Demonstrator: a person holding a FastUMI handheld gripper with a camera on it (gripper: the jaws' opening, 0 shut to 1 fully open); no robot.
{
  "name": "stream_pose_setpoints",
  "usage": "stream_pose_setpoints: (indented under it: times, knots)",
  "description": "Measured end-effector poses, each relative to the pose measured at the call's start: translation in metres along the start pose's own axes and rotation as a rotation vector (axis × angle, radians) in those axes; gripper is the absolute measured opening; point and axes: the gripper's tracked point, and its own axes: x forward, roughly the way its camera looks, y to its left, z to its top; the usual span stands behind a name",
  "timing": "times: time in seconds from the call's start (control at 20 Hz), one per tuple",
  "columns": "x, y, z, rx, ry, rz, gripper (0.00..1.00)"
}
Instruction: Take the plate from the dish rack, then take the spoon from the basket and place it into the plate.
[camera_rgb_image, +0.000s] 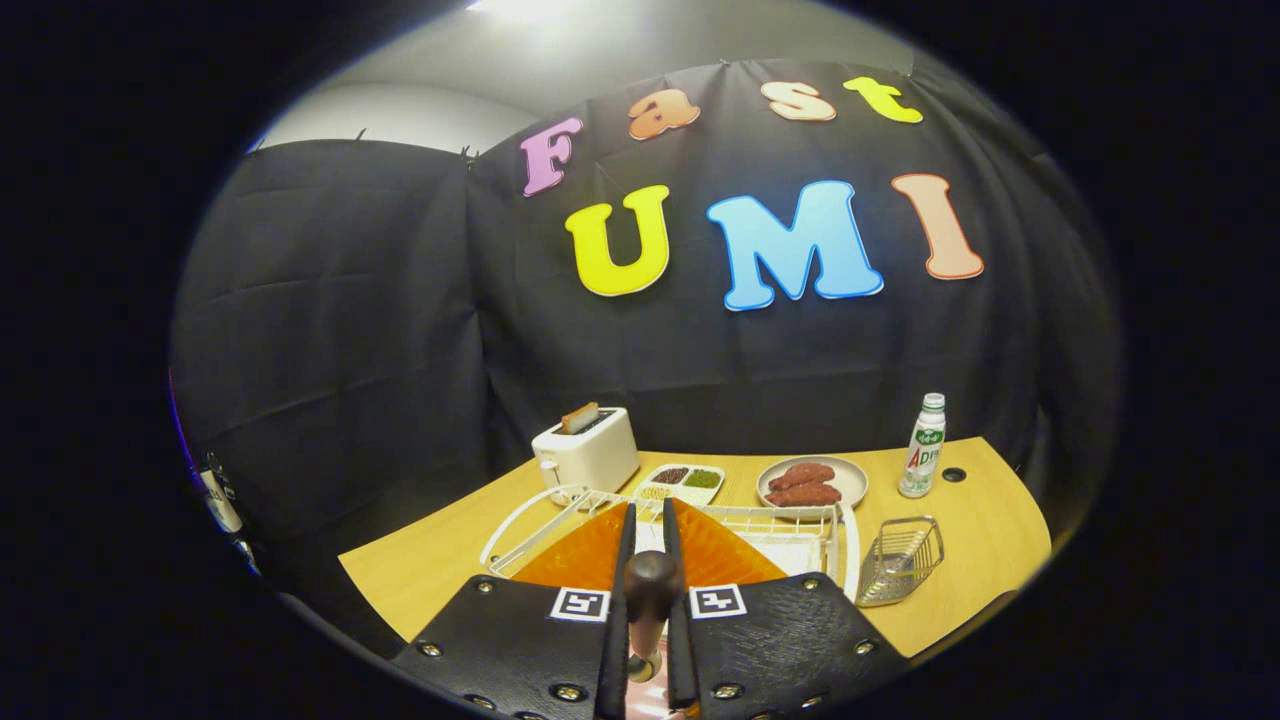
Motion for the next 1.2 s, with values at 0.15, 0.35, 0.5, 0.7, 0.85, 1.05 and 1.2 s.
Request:
stream_pose_setpoints:
  times: [0.15, 0.35, 0.5, 0.7, 0.85, 1.05, 1.2]
  knots:
    - [0.003, 0.017, -0.03, -0.005, 0.041, 0.017, 0.15]
    - [0.007, 0.036, -0.066, -0.041, 0.078, 0.036, 0.15]
    - [0.009, 0.047, -0.091, -0.054, 0.101, 0.046, 0.15]
    - [0.018, 0.06, -0.11, -0.051, 0.115, 0.042, 0.15]
    - [0.026, 0.068, -0.116, -0.045, 0.115, 0.04, 0.15]
    - [0.037, 0.076, -0.115, -0.056, 0.098, 0.042, 0.15]
    - [0.038, 0.077, -0.115, -0.063, 0.096, 0.041, 0.15]
